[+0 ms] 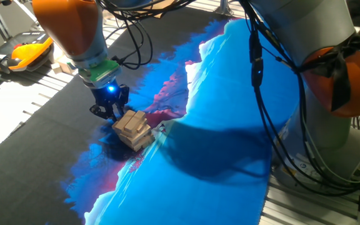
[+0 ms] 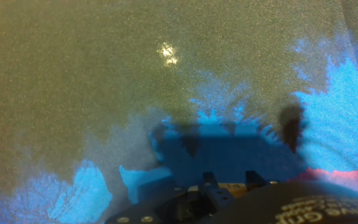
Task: Play Jenga
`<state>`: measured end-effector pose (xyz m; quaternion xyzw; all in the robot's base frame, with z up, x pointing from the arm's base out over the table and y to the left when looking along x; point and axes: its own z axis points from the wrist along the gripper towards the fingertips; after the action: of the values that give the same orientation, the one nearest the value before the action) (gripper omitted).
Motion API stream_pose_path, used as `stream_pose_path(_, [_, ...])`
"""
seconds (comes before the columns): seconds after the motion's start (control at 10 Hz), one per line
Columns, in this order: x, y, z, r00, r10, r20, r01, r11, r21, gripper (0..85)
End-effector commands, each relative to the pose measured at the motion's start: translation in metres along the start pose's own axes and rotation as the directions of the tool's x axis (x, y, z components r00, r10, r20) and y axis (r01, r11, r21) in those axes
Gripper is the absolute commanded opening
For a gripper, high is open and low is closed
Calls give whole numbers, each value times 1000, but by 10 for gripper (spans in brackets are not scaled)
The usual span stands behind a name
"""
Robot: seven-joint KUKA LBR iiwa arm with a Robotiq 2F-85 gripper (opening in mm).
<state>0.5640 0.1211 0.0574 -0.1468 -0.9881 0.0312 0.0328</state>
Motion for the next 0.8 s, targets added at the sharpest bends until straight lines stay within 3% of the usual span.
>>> stream_pose_path(0.0, [1,0,-1,1000,0,-2,0,1000,-1,170])
stream_pose_path(0.7, [3,-2,-2,1000,15,-12,-15,1000,-7,170])
